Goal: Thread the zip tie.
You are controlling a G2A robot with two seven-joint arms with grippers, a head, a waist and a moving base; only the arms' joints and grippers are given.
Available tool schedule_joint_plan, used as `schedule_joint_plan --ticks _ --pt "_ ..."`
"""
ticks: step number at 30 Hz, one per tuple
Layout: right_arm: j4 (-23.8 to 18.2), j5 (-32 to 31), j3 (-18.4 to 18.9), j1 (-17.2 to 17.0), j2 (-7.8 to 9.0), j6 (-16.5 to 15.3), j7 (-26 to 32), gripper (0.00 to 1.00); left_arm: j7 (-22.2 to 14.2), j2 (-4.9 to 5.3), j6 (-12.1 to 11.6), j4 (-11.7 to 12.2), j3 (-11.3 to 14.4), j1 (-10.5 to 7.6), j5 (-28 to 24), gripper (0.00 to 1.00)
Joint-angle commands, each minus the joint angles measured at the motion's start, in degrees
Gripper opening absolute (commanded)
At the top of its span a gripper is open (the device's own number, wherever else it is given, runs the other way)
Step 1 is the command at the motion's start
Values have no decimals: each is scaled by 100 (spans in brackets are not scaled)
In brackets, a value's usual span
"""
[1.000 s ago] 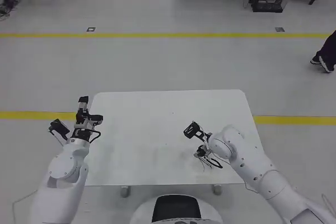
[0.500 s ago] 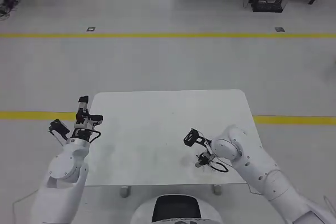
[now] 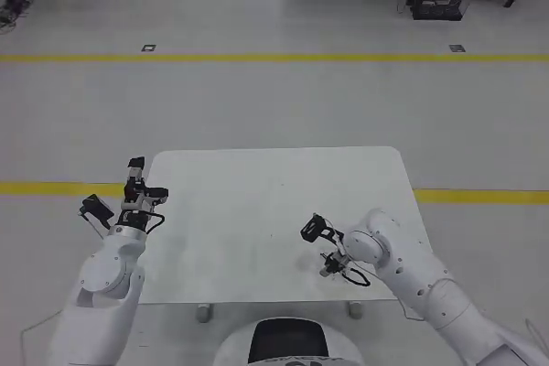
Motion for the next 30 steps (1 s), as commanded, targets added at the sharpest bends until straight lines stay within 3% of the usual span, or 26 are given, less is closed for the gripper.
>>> schedule_joint_plan --ticks 1,22,27,29,30 --pt "60 -10 -90 66 -32 114 22 100 0 0 0 0 0 0 0 100" --pt "181 -137 -245 75 -67 90 -240 100 0 0 0 0 0 0 0 100" --pt "-20 -451 -115 -72 0 178 -369 100 0 0 0 0 0 0 0 100" --pt "-95 -490 -84 -117 19 177 -324 46 0 0 0 0 0 0 0 100" --pt "-115 -495 -70 -132 25 170 -316 39 0 0 0 0 0 0 0 100"
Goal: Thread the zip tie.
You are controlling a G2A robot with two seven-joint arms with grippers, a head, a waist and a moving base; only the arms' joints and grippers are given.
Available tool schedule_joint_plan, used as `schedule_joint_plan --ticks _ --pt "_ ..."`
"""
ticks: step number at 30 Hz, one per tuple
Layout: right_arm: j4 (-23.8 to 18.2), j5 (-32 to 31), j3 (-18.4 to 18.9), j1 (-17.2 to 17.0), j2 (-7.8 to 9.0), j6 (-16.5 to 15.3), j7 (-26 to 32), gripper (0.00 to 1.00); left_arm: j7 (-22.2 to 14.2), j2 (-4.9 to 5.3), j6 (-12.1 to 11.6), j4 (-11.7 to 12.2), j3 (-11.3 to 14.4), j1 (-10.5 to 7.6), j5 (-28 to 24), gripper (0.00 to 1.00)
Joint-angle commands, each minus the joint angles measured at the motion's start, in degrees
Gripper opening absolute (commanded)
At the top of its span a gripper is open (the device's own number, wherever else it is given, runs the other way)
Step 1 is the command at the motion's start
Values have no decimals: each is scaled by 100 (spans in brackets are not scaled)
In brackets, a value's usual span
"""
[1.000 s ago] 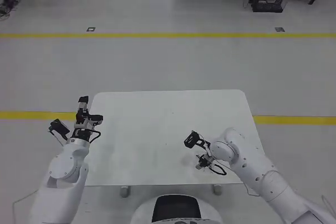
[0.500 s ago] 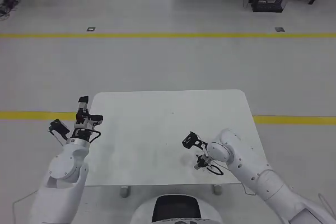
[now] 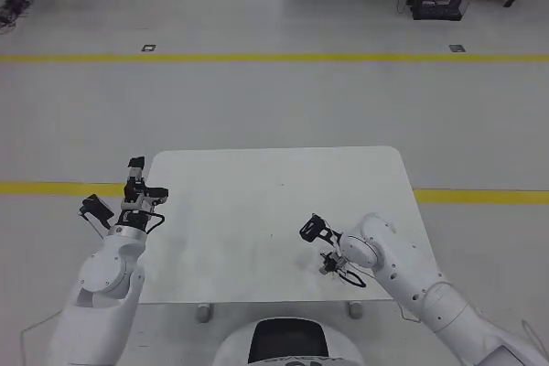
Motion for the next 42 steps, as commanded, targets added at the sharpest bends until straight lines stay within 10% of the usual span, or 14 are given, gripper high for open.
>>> schedule_joint_plan --ticks 1,4,20,42 --pt "-25 -6 29 -30 13 -13 11 31 0 0 0 0 0 0 0 100" --pt "7 36 79 -69 26 -50 -43 15 0 0 0 0 0 0 0 100" --pt "429 92 -149 37 -55 -66 -271 2 0 0 0 0 0 0 0 100" --pt "1273 55 -647 341 -296 78 -612 10 0 0 0 0 0 0 0 100"
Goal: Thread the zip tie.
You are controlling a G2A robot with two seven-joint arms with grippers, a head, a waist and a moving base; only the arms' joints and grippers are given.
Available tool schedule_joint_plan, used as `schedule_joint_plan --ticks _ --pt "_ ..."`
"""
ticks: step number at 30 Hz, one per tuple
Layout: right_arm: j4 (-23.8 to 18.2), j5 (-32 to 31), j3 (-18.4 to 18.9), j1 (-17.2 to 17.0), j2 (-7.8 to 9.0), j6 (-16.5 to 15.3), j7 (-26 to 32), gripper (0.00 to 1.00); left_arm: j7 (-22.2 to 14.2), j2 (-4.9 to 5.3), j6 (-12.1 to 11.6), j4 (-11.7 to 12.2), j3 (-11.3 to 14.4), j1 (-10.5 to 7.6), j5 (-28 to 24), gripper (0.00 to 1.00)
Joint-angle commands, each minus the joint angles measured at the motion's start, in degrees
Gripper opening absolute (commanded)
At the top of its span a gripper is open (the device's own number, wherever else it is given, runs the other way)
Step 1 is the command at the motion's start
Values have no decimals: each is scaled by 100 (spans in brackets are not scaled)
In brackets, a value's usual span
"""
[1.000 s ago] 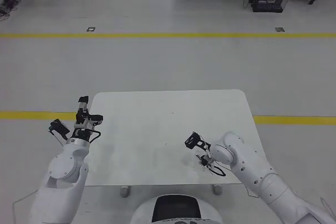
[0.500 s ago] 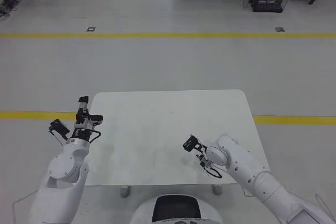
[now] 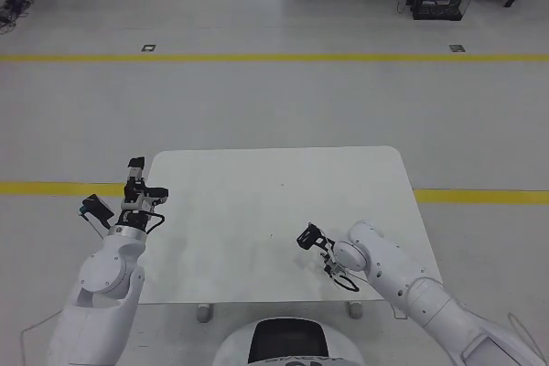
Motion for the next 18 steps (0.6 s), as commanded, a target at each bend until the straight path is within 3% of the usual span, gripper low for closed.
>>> schedule_joint_plan --ticks 1,18 --pt "26 -50 -26 17 -12 33 1 10 0 0 0 0 0 0 0 100" --pt "228 -328 -215 126 -139 189 25 9 0 0 0 0 0 0 0 100"
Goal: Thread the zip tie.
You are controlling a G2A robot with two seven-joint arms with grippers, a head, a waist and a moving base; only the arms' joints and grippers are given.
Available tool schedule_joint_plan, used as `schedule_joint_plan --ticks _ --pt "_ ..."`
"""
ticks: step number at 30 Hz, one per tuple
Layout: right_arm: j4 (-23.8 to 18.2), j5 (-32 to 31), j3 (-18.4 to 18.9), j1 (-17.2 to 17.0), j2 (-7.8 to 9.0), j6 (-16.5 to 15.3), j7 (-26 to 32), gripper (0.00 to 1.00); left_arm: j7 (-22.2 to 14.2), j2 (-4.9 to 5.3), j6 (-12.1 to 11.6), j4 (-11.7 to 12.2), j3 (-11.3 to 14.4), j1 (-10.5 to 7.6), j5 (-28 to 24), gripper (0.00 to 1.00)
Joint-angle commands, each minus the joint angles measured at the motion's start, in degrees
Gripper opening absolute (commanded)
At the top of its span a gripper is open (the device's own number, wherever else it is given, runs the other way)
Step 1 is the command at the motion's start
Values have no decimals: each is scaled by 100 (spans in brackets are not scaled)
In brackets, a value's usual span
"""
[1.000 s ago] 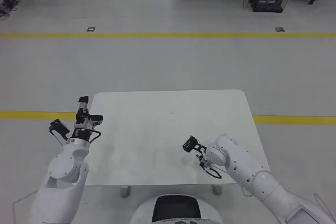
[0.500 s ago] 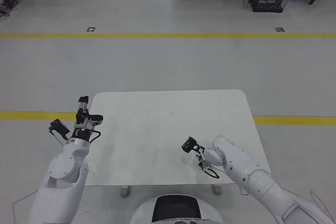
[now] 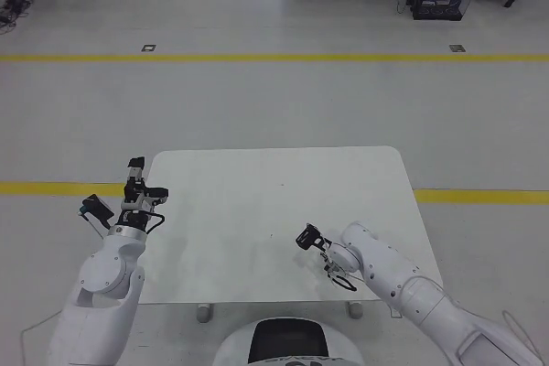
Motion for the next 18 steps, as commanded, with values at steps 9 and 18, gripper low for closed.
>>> schedule_joint_plan --ticks 9,18 --pt "196 56 -23 81 -72 17 -8 13 0 0 0 0 0 0 0 100" --pt "224 -6 10 69 -94 71 -49 15 0 0 0 0 0 0 0 100"
